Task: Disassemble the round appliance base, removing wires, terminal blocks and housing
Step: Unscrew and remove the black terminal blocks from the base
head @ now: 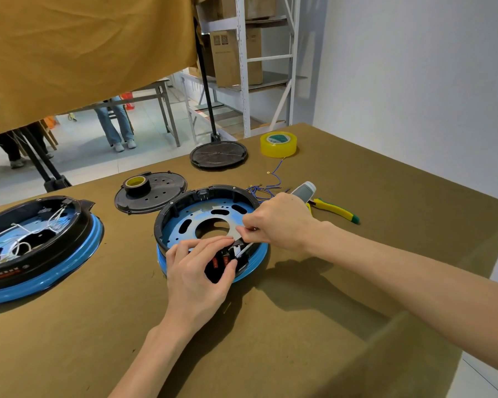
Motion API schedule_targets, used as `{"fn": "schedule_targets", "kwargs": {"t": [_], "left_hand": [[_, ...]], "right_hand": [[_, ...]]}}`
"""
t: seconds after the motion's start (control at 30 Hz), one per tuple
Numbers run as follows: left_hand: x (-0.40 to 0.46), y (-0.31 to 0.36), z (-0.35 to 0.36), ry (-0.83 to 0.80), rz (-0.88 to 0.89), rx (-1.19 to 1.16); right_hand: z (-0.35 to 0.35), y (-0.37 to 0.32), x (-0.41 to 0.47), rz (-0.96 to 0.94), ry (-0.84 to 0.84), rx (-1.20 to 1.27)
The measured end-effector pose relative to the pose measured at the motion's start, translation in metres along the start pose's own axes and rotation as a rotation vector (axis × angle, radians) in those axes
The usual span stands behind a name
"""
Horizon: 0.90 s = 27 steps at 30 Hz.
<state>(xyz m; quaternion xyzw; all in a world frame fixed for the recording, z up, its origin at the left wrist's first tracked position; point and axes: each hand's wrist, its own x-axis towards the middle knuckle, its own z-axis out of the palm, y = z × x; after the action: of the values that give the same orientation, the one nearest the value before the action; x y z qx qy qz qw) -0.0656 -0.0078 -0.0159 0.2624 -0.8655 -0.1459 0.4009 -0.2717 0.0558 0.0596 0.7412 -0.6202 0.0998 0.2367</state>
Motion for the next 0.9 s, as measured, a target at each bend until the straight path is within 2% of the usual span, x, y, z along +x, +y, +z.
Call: {"fn": "schedule_targets", "kwargs": {"t": [0.27,0.53,0.77,0.9], "left_hand": [[-0.001,0.001,0.000,-0.010,-0.008,-0.001],[0.000,0.001,-0.004,-0.027,-0.019,0.004],[-0.001,0.001,-0.004,-0.037,-0.030,0.002],[-0.001,0.002,-0.005,-0.031,-0.019,-0.002]], "right_hand": [[0.005,-0.001,-0.007,0.046,0.023,0.018],[0.022,0.003,-0.010,0.005,0.160,0.155],[0.031,0.009,-0.004,-0.101,0.181,0.147],[0.040,0.007,-0.010,-0.055,0.243,0.185]]}}
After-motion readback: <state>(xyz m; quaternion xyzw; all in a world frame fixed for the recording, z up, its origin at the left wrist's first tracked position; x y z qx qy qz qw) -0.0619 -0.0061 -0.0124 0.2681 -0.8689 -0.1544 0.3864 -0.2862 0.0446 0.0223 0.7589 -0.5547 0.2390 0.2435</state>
